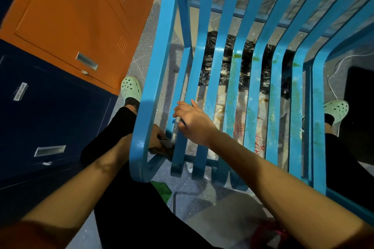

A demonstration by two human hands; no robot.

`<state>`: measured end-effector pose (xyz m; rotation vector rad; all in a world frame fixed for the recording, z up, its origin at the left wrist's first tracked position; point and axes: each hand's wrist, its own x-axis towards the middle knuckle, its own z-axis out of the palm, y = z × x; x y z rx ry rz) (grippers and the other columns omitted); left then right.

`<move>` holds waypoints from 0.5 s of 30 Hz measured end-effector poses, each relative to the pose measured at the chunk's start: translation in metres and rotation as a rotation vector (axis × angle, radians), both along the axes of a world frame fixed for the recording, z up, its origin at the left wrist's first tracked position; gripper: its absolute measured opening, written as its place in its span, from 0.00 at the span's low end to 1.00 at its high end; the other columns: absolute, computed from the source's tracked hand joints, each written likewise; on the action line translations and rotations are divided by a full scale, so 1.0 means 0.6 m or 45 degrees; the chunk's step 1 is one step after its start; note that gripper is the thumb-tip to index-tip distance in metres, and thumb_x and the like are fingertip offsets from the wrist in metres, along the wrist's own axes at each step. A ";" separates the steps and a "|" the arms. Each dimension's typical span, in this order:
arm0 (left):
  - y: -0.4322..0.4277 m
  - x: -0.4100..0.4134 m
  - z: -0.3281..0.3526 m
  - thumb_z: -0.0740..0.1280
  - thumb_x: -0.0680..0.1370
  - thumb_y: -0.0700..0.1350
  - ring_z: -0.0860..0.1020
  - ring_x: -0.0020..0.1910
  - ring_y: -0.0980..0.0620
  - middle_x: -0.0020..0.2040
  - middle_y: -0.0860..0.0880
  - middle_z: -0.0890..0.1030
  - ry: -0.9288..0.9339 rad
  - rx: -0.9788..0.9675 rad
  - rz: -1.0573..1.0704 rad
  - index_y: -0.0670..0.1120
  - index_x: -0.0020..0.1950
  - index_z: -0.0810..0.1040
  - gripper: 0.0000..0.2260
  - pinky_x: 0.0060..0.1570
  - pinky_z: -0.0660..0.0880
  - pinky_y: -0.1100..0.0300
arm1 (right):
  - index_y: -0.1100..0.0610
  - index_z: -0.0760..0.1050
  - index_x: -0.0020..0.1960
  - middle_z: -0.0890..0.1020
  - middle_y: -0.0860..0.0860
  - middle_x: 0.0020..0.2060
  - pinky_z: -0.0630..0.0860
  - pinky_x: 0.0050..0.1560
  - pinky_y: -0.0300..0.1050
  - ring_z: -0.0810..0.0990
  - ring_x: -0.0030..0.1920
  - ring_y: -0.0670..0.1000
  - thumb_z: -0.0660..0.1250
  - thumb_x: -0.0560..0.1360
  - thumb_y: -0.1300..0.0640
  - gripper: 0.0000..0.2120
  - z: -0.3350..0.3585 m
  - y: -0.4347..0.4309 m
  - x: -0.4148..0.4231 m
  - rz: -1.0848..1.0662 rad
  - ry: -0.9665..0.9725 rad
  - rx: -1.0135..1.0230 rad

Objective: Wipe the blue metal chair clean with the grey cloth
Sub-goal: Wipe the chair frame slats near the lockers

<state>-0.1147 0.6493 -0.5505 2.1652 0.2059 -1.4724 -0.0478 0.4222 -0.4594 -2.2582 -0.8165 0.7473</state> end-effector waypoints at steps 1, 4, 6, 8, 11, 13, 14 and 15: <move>-0.017 0.022 0.042 0.73 0.75 0.42 0.77 0.29 0.65 0.29 0.59 0.79 0.046 -0.095 -0.062 0.53 0.38 0.81 0.08 0.33 0.71 0.71 | 0.62 0.75 0.65 0.72 0.55 0.69 0.40 0.78 0.52 0.57 0.77 0.52 0.58 0.77 0.64 0.18 -0.003 -0.002 0.000 -0.004 -0.008 0.012; -0.024 0.033 0.084 0.78 0.70 0.38 0.78 0.30 0.65 0.30 0.59 0.81 0.041 -0.183 0.015 0.53 0.38 0.81 0.11 0.36 0.73 0.69 | 0.62 0.76 0.62 0.75 0.56 0.66 0.42 0.78 0.54 0.59 0.77 0.54 0.60 0.76 0.65 0.16 -0.014 -0.003 -0.005 -0.017 -0.072 0.052; -0.008 0.011 0.070 0.79 0.68 0.36 0.78 0.30 0.65 0.30 0.59 0.81 -0.023 -0.230 0.085 0.53 0.37 0.80 0.13 0.37 0.75 0.68 | 0.62 0.77 0.61 0.76 0.56 0.64 0.43 0.78 0.56 0.60 0.76 0.54 0.60 0.77 0.65 0.15 -0.021 -0.002 -0.008 -0.021 -0.100 0.064; -0.018 0.007 0.069 0.75 0.72 0.35 0.76 0.29 0.65 0.29 0.59 0.80 0.017 -0.241 0.098 0.51 0.35 0.78 0.13 0.34 0.70 0.73 | 0.62 0.77 0.60 0.76 0.56 0.64 0.43 0.78 0.55 0.60 0.76 0.54 0.60 0.77 0.64 0.14 -0.023 -0.001 -0.010 -0.018 -0.127 0.064; 0.007 -0.028 -0.008 0.75 0.74 0.57 0.78 0.38 0.63 0.37 0.58 0.82 -0.003 -0.001 0.036 0.53 0.40 0.79 0.11 0.38 0.71 0.72 | 0.61 0.77 0.61 0.76 0.55 0.65 0.40 0.76 0.50 0.59 0.76 0.53 0.60 0.78 0.62 0.13 -0.018 -0.001 -0.009 0.007 -0.146 0.035; 0.042 -0.067 -0.118 0.75 0.70 0.64 0.80 0.44 0.59 0.43 0.56 0.82 -0.170 0.035 0.079 0.54 0.50 0.81 0.17 0.38 0.74 0.71 | 0.60 0.76 0.62 0.75 0.54 0.66 0.40 0.77 0.51 0.58 0.77 0.52 0.59 0.79 0.61 0.14 -0.015 -0.001 -0.008 0.019 -0.138 0.015; 0.038 -0.064 -0.119 0.76 0.72 0.54 0.80 0.42 0.56 0.40 0.55 0.80 -0.158 0.042 0.106 0.52 0.50 0.83 0.11 0.37 0.73 0.72 | 0.60 0.76 0.62 0.75 0.54 0.66 0.40 0.77 0.51 0.58 0.77 0.52 0.59 0.79 0.61 0.14 -0.014 -0.001 -0.007 0.022 -0.128 0.005; 0.020 -0.056 -0.088 0.76 0.73 0.45 0.79 0.42 0.52 0.39 0.55 0.78 -0.156 0.056 0.070 0.50 0.50 0.84 0.06 0.38 0.73 0.72 | 0.60 0.76 0.62 0.75 0.54 0.66 0.40 0.77 0.51 0.58 0.77 0.51 0.58 0.79 0.62 0.14 -0.013 -0.001 -0.006 0.020 -0.121 0.003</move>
